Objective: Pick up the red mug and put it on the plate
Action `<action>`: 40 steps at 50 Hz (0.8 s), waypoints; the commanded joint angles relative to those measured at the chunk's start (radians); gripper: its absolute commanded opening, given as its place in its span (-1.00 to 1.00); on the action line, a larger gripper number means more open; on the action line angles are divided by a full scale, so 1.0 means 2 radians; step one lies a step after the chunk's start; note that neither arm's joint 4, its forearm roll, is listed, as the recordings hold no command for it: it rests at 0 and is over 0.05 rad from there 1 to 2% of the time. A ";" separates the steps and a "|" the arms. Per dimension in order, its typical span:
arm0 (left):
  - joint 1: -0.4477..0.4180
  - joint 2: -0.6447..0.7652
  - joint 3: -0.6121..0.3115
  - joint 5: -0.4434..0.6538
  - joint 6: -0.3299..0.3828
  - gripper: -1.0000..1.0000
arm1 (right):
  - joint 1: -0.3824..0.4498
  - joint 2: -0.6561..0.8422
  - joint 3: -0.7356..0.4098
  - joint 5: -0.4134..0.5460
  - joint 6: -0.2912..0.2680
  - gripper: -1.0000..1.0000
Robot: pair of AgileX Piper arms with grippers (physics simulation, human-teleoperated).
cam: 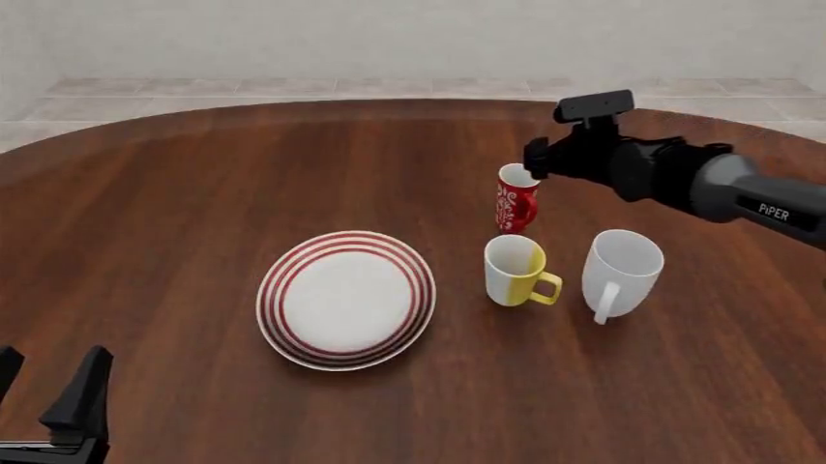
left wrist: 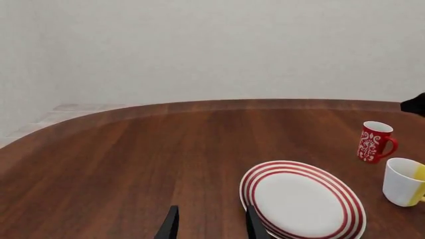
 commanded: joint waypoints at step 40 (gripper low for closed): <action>0.001 0.000 0.000 0.000 -0.004 1.00 | 0.000 0.049 -0.013 -0.010 0.009 1.00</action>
